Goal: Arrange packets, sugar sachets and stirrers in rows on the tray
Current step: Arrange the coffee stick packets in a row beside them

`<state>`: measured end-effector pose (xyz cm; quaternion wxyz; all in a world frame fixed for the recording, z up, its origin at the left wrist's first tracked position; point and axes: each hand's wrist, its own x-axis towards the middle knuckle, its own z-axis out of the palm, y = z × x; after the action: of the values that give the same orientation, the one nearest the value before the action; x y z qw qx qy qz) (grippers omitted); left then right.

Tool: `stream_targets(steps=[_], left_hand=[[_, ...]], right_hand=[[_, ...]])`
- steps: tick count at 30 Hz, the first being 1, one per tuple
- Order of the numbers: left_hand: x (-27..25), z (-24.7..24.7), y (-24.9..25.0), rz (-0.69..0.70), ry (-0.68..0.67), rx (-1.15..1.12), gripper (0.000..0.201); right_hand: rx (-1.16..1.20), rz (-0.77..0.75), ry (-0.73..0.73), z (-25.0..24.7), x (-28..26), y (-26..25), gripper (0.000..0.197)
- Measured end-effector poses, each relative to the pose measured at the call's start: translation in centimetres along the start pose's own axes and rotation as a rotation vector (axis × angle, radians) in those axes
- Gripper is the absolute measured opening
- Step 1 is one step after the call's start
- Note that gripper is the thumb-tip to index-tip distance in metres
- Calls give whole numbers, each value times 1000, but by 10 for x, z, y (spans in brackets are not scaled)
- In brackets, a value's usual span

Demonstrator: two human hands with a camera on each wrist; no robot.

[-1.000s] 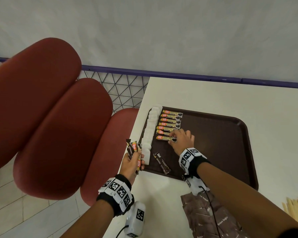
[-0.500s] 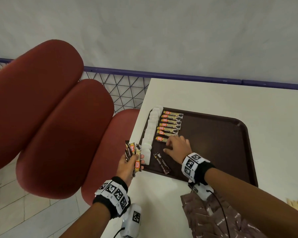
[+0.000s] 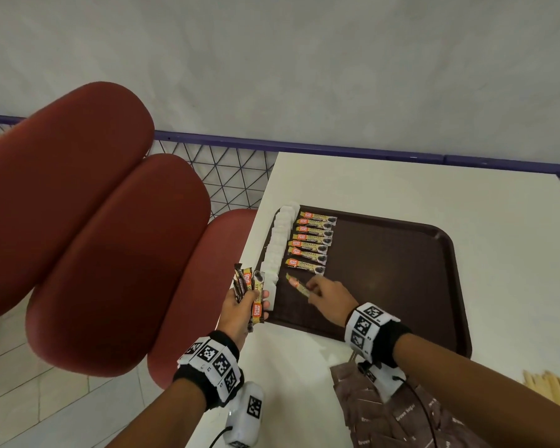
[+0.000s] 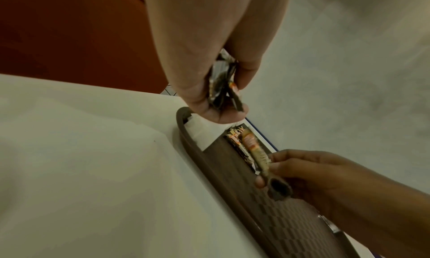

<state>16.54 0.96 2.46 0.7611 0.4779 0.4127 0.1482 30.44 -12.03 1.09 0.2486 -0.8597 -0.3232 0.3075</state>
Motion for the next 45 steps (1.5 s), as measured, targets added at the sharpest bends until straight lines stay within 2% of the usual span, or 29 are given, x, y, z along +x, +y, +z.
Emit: stream_targets(steps=[4, 9, 11, 14, 20, 26, 29, 31, 35, 45], left_hand=[[0, 0, -2, -11, 16, 8, 28], [0, 2, 0, -15, -5, 9, 26], [0, 2, 0, -12, 2, 19, 26], [2, -1, -1, -13, 28, 29, 27], [3, -11, -2, -10, 36, 32, 28], [5, -20, -5, -24, 38, 21, 29], [5, -23, -6, -29, 26, 20, 30], [6, -25, -6, -27, 33, 23, 30], [8, -27, -5, -26, 39, 27, 30], [12, -27, -5, 0, 9, 47, 26]], right_hand=[[253, 61, 6, -16, -1, 2, 33], [256, -9, 0, -23, -3, 8, 22], [212, -51, 22, -21, 1, 14, 28], [113, -66, 84, -17, 10, 20, 23], [-217, -119, 236, -9, 27, 16, 28], [-365, -65, 231, 1, 40, 7, 34], [-406, -71, 290, 5, 42, 4, 40], [-437, -88, 320, 5, 43, 2, 37], [-502, -110, 278, 3, 45, 1, 23], [-473, -88, 292, -4, 50, -1, 19]])
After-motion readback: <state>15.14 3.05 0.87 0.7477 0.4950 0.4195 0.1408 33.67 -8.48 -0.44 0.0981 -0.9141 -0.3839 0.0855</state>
